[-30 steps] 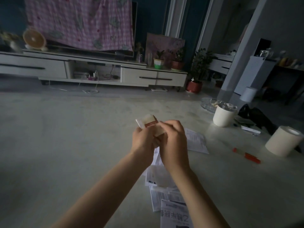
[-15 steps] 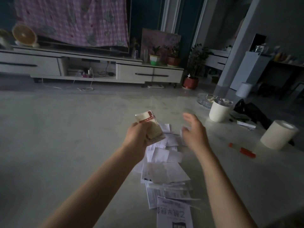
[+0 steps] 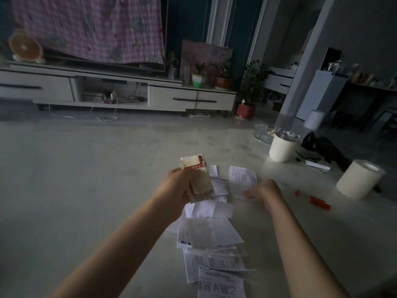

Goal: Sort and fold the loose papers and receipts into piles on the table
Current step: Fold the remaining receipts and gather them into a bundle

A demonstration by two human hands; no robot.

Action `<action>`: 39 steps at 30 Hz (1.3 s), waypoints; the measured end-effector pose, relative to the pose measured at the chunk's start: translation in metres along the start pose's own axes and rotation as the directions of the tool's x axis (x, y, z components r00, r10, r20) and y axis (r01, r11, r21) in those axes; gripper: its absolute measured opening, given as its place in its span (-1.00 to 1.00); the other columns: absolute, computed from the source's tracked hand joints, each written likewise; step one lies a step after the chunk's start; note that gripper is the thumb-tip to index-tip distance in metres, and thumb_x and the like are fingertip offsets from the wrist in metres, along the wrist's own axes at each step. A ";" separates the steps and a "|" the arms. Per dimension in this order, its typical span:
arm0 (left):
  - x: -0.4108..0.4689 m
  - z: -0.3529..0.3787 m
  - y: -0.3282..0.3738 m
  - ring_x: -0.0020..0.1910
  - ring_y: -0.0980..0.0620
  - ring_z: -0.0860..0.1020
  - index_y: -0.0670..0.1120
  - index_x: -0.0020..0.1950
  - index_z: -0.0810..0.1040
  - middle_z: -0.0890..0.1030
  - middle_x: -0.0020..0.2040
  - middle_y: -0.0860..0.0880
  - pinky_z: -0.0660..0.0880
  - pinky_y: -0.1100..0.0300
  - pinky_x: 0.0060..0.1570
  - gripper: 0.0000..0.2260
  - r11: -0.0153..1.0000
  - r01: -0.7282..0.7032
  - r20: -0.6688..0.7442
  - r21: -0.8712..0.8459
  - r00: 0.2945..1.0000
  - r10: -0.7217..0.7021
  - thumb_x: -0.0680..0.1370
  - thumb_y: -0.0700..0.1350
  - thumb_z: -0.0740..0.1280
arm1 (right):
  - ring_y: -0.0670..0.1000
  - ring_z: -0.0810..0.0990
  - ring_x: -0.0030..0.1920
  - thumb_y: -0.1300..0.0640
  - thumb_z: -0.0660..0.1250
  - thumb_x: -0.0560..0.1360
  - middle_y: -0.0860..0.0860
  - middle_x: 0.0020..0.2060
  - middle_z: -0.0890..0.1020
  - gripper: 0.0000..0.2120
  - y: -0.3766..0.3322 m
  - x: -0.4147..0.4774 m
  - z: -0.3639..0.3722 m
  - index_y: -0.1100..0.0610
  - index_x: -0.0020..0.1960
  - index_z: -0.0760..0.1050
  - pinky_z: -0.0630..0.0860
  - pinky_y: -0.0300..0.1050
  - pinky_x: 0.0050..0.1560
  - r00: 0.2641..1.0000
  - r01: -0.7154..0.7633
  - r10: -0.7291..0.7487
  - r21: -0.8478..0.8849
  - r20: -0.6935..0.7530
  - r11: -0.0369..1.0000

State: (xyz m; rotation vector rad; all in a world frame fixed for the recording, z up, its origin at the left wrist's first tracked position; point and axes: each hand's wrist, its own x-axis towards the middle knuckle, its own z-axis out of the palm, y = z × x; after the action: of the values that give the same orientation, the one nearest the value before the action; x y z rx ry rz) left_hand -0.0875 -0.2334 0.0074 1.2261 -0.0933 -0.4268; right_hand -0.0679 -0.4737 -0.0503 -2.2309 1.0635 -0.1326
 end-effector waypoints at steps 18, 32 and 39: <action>0.004 -0.007 0.013 -0.34 -0.04 0.63 -0.22 -0.11 0.48 0.64 -0.33 -0.13 0.55 0.02 -0.21 -0.83 0.984 0.042 0.085 -0.170 0.996 -0.028 0.56 -0.34 0.11 | 0.10 0.57 -0.09 0.43 0.30 0.40 0.19 -0.09 0.63 -0.76 -0.026 0.002 -0.003 0.28 0.03 0.56 0.46 -0.17 -0.10 0.926 0.376 -0.325 0.389 -0.191 0.841; 0.003 -0.025 0.041 -0.10 -0.10 0.53 -0.20 -0.03 0.50 0.54 -0.02 -0.21 0.48 -0.08 0.05 -0.79 0.903 0.090 0.184 -0.420 0.983 -0.012 0.56 -0.13 0.12 | -0.24 0.51 -0.35 0.49 0.17 0.43 -0.13 -0.30 0.59 -0.60 -0.106 -0.100 -0.016 0.02 -0.31 0.52 0.45 -0.34 -0.26 0.614 0.776 -0.640 0.502 -0.462 0.382; 0.015 -0.031 0.038 -0.37 0.07 0.62 -0.13 -0.07 0.52 0.64 -0.31 -0.05 0.51 0.16 -0.09 -0.80 0.884 -0.109 -0.036 -0.454 0.994 0.103 0.61 -0.11 0.14 | -0.02 0.61 -0.24 0.39 0.18 0.42 0.03 -0.29 0.62 -0.73 -0.117 -0.148 0.025 0.11 -0.23 0.58 0.57 -0.16 -0.17 0.555 0.751 -0.781 0.576 -0.288 0.321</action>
State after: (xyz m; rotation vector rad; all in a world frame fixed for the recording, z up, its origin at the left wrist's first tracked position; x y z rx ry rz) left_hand -0.0543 -0.2007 0.0293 0.7539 -0.0460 -0.3217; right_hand -0.0805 -0.3000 0.0274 -1.8348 -0.2278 -0.7509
